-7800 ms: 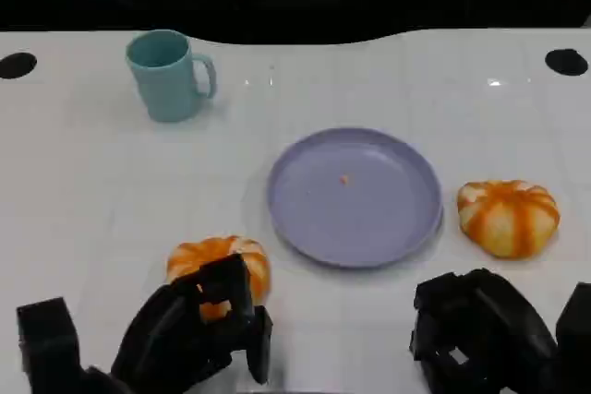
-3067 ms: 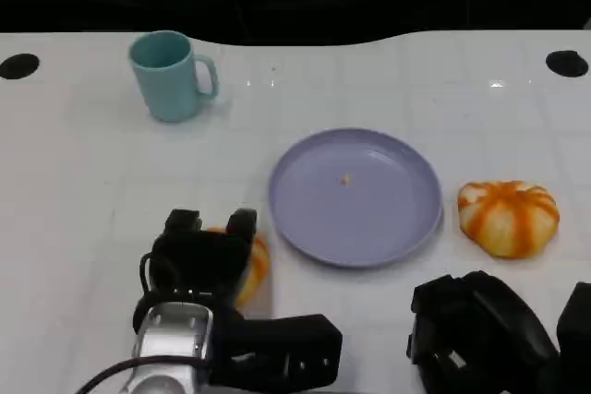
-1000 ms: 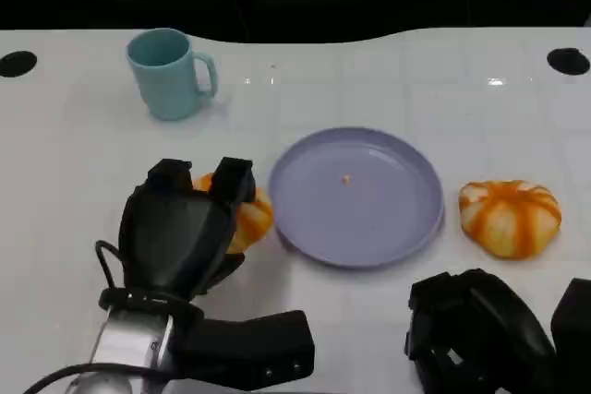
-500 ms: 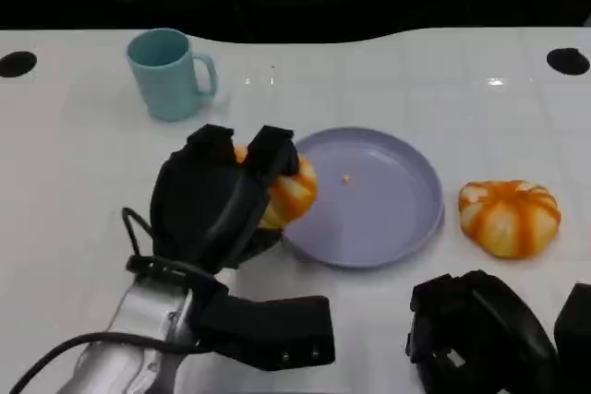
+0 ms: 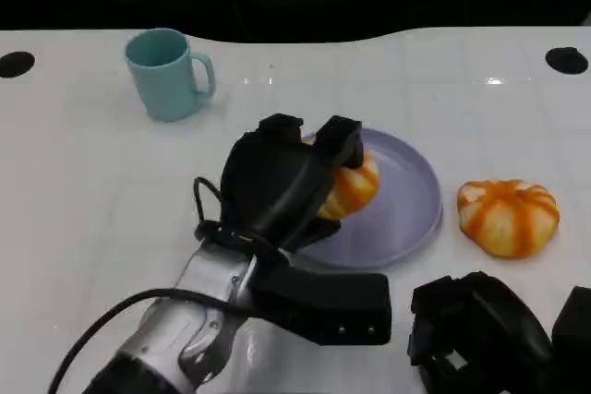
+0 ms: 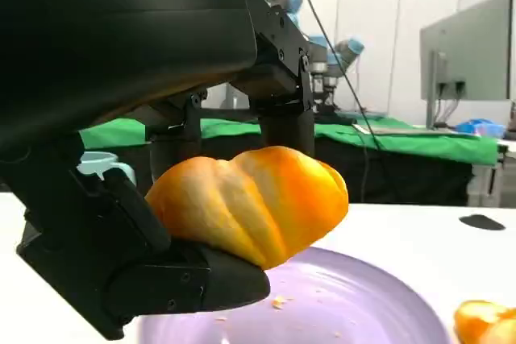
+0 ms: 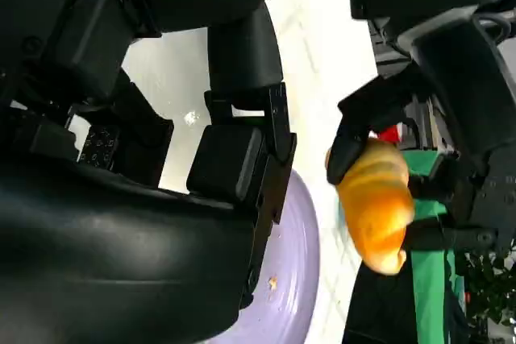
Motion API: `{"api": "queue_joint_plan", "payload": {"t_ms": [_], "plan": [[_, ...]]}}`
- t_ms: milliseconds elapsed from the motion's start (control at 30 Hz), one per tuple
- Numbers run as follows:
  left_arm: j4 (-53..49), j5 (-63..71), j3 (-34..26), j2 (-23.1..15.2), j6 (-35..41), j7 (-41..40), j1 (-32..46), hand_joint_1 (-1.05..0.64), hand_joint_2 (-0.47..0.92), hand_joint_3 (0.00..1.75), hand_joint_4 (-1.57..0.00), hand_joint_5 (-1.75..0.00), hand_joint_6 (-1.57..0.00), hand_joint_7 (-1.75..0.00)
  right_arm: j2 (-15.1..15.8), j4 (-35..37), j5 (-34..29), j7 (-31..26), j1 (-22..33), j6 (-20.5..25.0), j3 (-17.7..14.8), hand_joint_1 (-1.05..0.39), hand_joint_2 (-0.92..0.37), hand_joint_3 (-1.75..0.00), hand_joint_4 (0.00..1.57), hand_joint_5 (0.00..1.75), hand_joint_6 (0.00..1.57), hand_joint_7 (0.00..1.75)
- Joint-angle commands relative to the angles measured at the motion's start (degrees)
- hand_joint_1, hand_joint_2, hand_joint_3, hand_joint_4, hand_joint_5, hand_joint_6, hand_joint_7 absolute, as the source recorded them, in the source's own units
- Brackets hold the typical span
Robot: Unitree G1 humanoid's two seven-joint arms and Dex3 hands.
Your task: Grasp the bread from the table and place it into the plate.
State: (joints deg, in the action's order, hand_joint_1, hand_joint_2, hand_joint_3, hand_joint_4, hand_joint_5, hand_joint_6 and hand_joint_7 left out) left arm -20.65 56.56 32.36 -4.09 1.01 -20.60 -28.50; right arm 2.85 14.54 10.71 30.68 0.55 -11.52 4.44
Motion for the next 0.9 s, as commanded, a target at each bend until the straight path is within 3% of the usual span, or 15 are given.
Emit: {"api": "queue_joint_plan", "payload": {"t_ms": [33,133,233,267,333,400,500,600,733,900], "plan": [[-5.6,-1.2,0.7,1.5,-0.7,-0.2,-3.8,-0.29,0.45,0.74,-0.98,-1.75,-0.8,-1.32,0.5,-0.7,1.3,0.1,0.6,1.5,-0.6,-1.05,-0.05,-1.39,1.52,1.35,1.57,1.05],[-10.5,-1.9,0.9,2.8,-2.2,-2.3,-6.2,-0.31,0.54,0.6,-0.99,-1.75,-0.86,-1.04,0.4,-1.0,2.5,0.4,0.8,2.8,-0.8,-1.05,-0.03,-1.39,1.52,1.36,1.57,1.05],[-14.9,-3.0,1.0,3.9,-3.9,-4.1,-8.2,-0.28,0.53,0.75,-0.95,-1.75,-0.81,-1.28,0.5,-1.1,2.5,0.5,0.8,2.8,-0.7,-1.05,-0.02,-1.39,1.52,1.37,1.57,1.04],[-16.3,-3.5,1.1,4.3,-4.2,-4.2,-8.9,-0.28,0.52,0.81,-0.91,-1.72,-0.79,-1.24,0.6,-0.9,2.5,0.5,0.7,2.5,-0.7,-1.05,-0.02,-1.4,1.52,1.37,1.57,1.05],[-18.0,-3.7,1.6,4.5,-3.4,-1.9,-10.2,-0.33,0.52,0.86,-0.84,-1.5,-0.77,-1.05,0.6,-0.8,2.6,0.7,0.7,2.4,-0.7,-1.05,-0.01,-1.41,1.52,1.37,1.57,1.04],[-18.5,-3.7,2.2,4.4,-2.1,0.9,-10.8,-0.39,0.61,0.72,-0.74,-1.31,-0.65,-0.83,0.6,-0.6,2.7,0.8,0.8,2.1,-0.8,-1.05,-0.01,-1.42,1.52,1.36,1.57,1.04],[-18.8,-3.3,3.0,4.2,-1.0,2.4,-11.3,-0.44,0.71,0.46,-0.62,-1.15,-0.6,-0.53,0.6,-0.5,2.6,0.8,0.7,1.9,-0.8,-1.05,-0.01,-1.42,1.52,1.36,1.57,1.03],[-18.7,-2.0,4.8,3.8,2.1,7.6,-12.0,-0.68,0.89,0.25,-0.38,-0.9,-0.43,-0.33,0.9,-0.4,1.7,0.7,0.7,0.7,-0.6,-1.05,-0.03,-1.41,1.52,1.36,1.57,1.04],[-18.2,-0.6,7.1,3.4,5.9,14.0,-12.7,-0.94,0.92,0.34,-0.13,-0.75,-0.18,-0.17,1.0,-0.4,1.8,0.8,0.7,0.8,-0.6,-1.05,-0.03,-1.4,1.52,1.35,1.57,1.03],[-16.1,-0.1,8.1,3.0,8.6,18.9,-12.2,-1.03,0.92,0.49,0.0,-0.63,-0.07,-0.13,1.0,-0.5,1.9,0.6,0.8,0.7,-0.6,-1.05,-0.04,-1.4,1.52,1.35,1.57,1.03]]}}
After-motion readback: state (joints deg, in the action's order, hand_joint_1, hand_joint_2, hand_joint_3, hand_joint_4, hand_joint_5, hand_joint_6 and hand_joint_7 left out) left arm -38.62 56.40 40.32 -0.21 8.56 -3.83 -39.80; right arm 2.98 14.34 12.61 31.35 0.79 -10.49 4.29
